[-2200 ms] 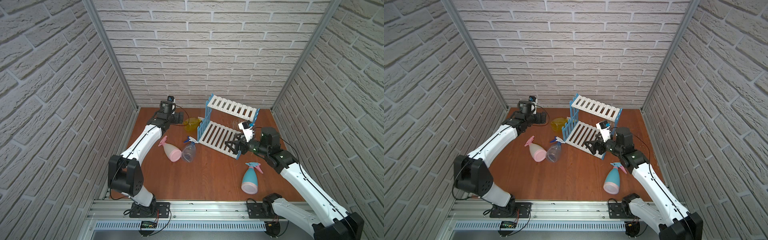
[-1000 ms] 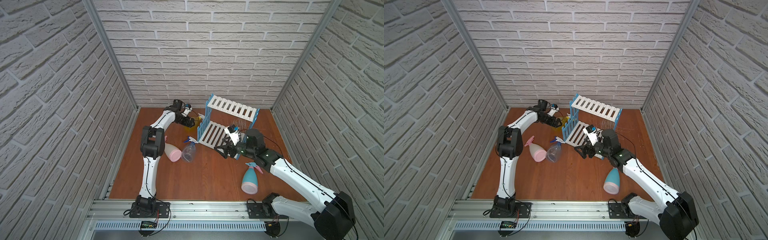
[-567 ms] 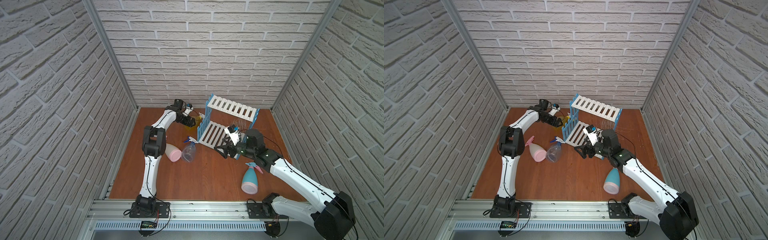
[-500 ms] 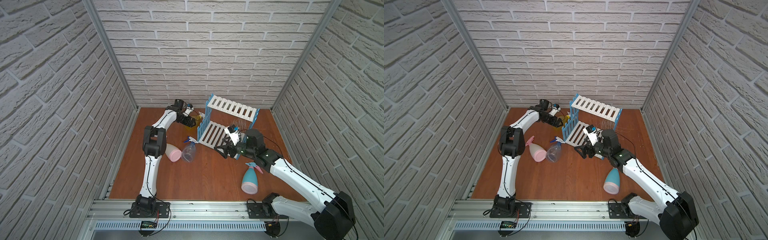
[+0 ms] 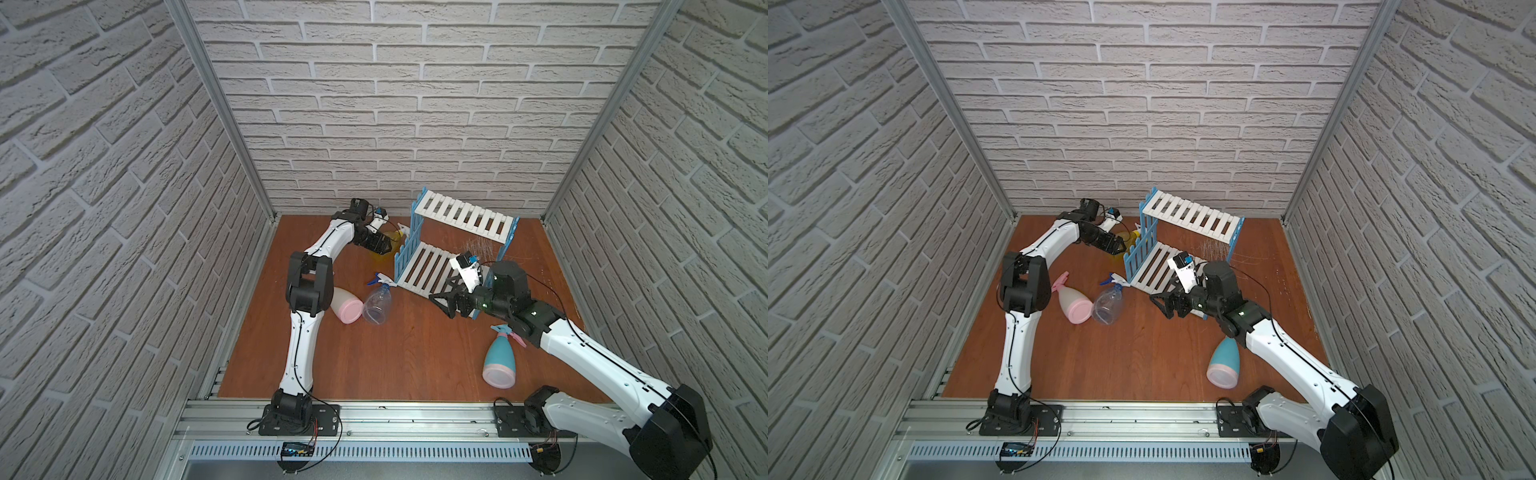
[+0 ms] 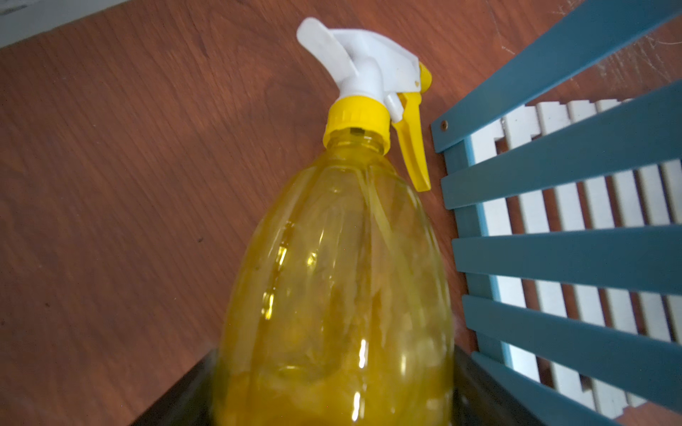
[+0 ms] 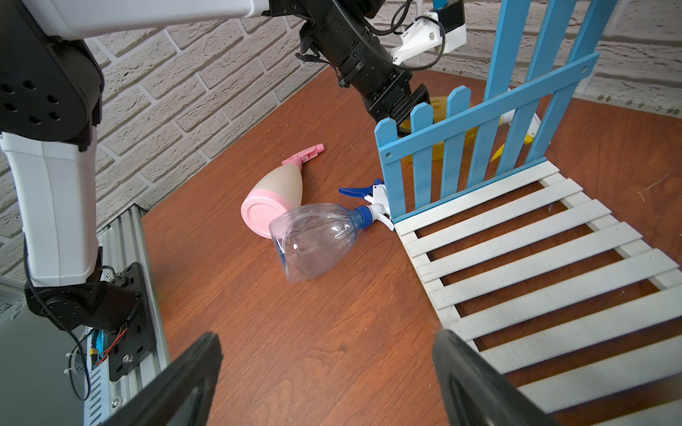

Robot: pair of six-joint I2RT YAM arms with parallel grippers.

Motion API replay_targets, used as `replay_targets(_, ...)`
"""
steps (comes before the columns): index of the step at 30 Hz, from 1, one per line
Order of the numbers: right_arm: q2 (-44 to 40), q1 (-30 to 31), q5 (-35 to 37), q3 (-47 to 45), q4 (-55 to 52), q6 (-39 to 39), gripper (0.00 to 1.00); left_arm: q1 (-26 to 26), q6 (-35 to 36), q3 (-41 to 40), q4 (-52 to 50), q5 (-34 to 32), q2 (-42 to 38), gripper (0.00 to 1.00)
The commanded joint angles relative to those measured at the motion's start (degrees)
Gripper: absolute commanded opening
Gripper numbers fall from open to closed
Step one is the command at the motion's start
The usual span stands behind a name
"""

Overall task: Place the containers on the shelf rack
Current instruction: 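Pick up a container from the center of the board.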

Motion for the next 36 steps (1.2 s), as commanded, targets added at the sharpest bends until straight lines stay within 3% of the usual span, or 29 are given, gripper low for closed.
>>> replay_targets(1, -1.86, 0.60, 1.05, -0.95, 3.24, 0.82, 0.94, 0.85, -3.33, -5.98, 2.54, -3.32, -4.63, 0.84)
replay_targets(4, -2.16, 0.60, 1.31, -1.36, 3.81, 1.09, 0.94, 1.51, -6.13, -12.91, 6.33, -5.02, -9.20, 0.82)
replay_targets(11, -1.69, 0.59, 2.72, -1.56, 5.26, 2.64, 0.93, 4.25, -15.95, -37.40, 19.86, -8.46, -25.65, 0.75)
replay_targets(16, -0.64, 0.69, 5.50, -1.31, 8.70, 7.66, 0.93, 4.97, -20.18, -49.82, 27.89, -9.06, -35.64, 0.73)
replay_targets(23, 2.16, 0.64, 9.15, 1.98, 10.22, 17.18, 0.93, 4.91, -24.70, -58.31, 33.31, -13.71, -45.58, 0.73)
replay_targets(30, 1.47, 0.61, 7.52, 6.23, 8.63, 19.88, 0.94, 3.88, -29.27, -64.77, 34.89, -16.72, -59.75, 0.73)
replay_targets(33, 0.64, 0.48, 7.40, 8.64, 7.62, 21.06, 0.95, 2.71, -29.10, -66.20, 34.09, -16.05, -66.53, 0.74)
replay_targets(36, -0.28, 0.43, 7.74, 12.22, 5.30, 21.65, 0.97, 1.69, -28.95, -65.15, 31.59, -10.97, -70.76, 0.74)
